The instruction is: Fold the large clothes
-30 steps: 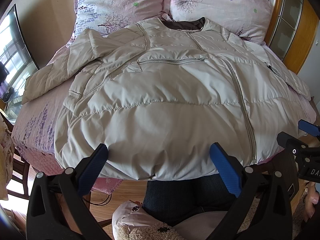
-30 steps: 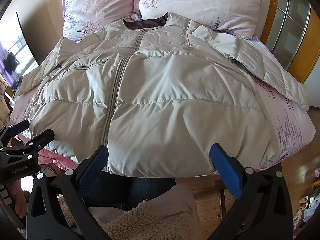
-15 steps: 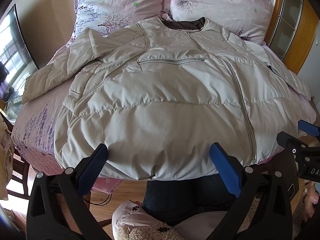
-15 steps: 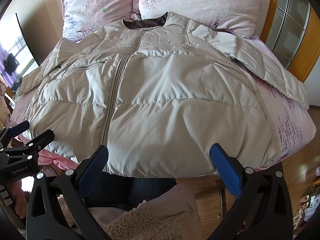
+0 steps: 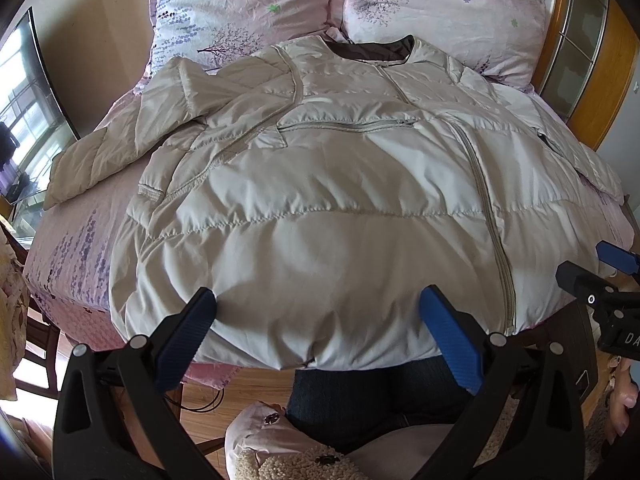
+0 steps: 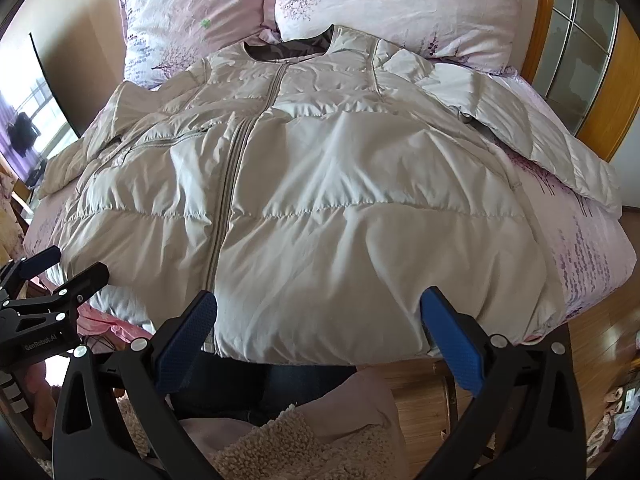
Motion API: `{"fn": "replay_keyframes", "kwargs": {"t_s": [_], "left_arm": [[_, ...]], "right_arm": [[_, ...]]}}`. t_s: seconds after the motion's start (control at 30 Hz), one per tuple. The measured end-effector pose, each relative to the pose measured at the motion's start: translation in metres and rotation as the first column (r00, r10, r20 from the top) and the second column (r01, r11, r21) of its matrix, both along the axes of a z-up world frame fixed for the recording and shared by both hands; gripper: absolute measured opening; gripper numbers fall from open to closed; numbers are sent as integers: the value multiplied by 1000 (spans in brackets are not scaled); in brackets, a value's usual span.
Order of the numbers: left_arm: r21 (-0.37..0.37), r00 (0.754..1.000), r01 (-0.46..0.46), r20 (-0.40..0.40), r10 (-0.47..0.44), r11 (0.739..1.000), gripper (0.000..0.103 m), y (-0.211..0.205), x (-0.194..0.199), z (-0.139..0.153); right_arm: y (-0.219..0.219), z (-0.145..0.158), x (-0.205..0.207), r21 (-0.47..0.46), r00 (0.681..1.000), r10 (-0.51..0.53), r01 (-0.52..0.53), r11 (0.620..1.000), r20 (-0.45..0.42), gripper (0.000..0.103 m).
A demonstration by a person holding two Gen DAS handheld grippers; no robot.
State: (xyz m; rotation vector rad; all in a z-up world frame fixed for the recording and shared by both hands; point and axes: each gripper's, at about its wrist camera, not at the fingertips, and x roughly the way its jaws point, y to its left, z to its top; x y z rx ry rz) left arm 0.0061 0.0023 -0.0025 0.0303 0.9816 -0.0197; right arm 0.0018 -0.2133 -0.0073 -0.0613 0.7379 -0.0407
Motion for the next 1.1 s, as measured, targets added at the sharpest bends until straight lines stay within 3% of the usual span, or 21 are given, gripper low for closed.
{"fn": "replay_keyframes", "kwargs": {"t_s": [0.17, 0.33, 0.4, 0.47, 0.6, 0.7, 0.73, 0.77, 0.8, 0.9, 0.97, 1.1], "left_arm": [[-4, 1000, -10, -2, 10, 1000, 101, 3, 9, 4], [-30, 1000, -19, -17, 18, 999, 101, 11, 27, 6], [-50, 1000, -15, -22, 14, 999, 101, 15, 34, 7], [-66, 1000, 7, -19, -8, 998, 101, 17, 44, 8], [-104, 999, 41, -5, -42, 994, 101, 21, 63, 15], [-131, 999, 49, 0, -50, 990, 101, 26, 80, 22], [-159, 999, 52, 4, -52, 986, 101, 30, 89, 26], [-181, 999, 51, 12, -50, 982, 101, 33, 94, 28], [-230, 999, 46, 31, -40, 972, 101, 40, 102, 30], [-364, 998, 31, 63, -8, 931, 101, 57, 119, 35], [-420, 999, 9, 46, 11, 908, 101, 66, 136, 36], [-374, 997, 28, 81, 3, 927, 101, 63, 162, 42]], "right_arm": [[-18, 9, 8, 74, 999, -23, 20, 997, 32, 102], [-64, 27, 20, 230, 989, -25, -10, 973, 148, 102], [-97, 32, 25, 327, 979, -88, 23, 945, 185, 102], [-135, 37, 29, 407, 957, -215, 120, 906, 196, 102], [-213, 41, 30, 583, 890, -416, 239, 777, 189, 102], [-273, 37, 28, 721, 820, -551, 289, 630, 152, 94], [-296, 34, 26, 765, 790, -601, 313, 563, 119, 81], [-314, 30, 25, 798, 767, -636, 328, 506, 89, 75], [-335, 24, 25, 833, 736, -676, 344, 433, 47, 74], [-369, 9, 28, 870, 682, -730, 386, 306, -45, 63], [-385, 1, 31, 887, 663, -744, 387, 252, -78, 59], [-404, -2, 40, 884, 639, -764, 406, 232, -93, 52]]}}
